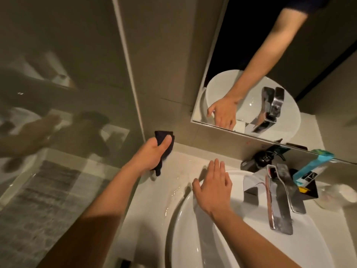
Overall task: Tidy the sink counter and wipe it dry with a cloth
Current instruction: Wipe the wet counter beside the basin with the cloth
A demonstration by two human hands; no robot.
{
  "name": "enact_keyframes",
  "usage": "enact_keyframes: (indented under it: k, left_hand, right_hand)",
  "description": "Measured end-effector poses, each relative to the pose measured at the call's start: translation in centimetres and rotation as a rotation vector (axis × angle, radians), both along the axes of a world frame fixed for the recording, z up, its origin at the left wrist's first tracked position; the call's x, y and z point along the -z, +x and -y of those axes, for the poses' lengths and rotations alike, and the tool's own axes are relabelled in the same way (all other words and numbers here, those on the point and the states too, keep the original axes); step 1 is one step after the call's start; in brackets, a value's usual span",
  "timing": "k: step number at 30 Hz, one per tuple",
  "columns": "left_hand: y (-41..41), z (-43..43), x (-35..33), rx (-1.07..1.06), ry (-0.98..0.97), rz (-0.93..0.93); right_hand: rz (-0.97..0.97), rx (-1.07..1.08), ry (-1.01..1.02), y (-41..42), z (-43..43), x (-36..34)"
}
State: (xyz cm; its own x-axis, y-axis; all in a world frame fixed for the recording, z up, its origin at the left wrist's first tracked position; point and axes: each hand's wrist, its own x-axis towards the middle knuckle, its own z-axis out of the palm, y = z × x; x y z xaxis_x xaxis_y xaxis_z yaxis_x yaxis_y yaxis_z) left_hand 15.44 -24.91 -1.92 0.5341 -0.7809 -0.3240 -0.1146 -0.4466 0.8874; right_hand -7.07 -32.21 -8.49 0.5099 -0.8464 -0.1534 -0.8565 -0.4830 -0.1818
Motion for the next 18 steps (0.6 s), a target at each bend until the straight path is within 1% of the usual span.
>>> enact_keyframes:
  k: [2, 4, 5, 7, 8, 10, 13, 18]
  left_hand:
    - [0.7, 2.3, 1.1, 0.197, 0.003, 0.124]
    - [0.8, 4.1, 3.6, 0.456, 0.028, 0.387]
    - [0.5, 4.4, 5.2, 0.576, 0.039, 0.472]
    - [-0.6, 4.3, 8.8, 0.751, 0.107, 0.521]
    - [-1.1, 4.0, 10.6, 0.791, 0.119, 0.578]
    - [-1.8, 3.4, 12.4, 0.779, 0.115, 0.687]
    - [-1.8, 3.4, 12.3, 0.761, 0.113, 0.749]
    - [-2.9, 2.5, 12.7, 0.738, 0.192, 0.887]
  right_hand:
    - [0.002, 0.005, 0.011, 0.0, 0.0, 0.1]
    - [0.003, 0.007, 0.002, 0.0, -0.1, 0.2]
    - [0.004, 0.008, -0.006, 0.0, -0.2, 0.3]
    - [0.006, 0.007, -0.013, 0.0, -0.3, 0.4]
    - [0.01, 0.007, -0.019, 0.0, -0.3, 0.5]
    - [0.012, 0.01, -0.03, 0.1, -0.3, 0.6]
    - [-0.008, 0.042, -0.041, 0.2, -0.6, 0.6]
    - [-0.018, 0.198, 0.021, 0.1, -1.8, 0.6]
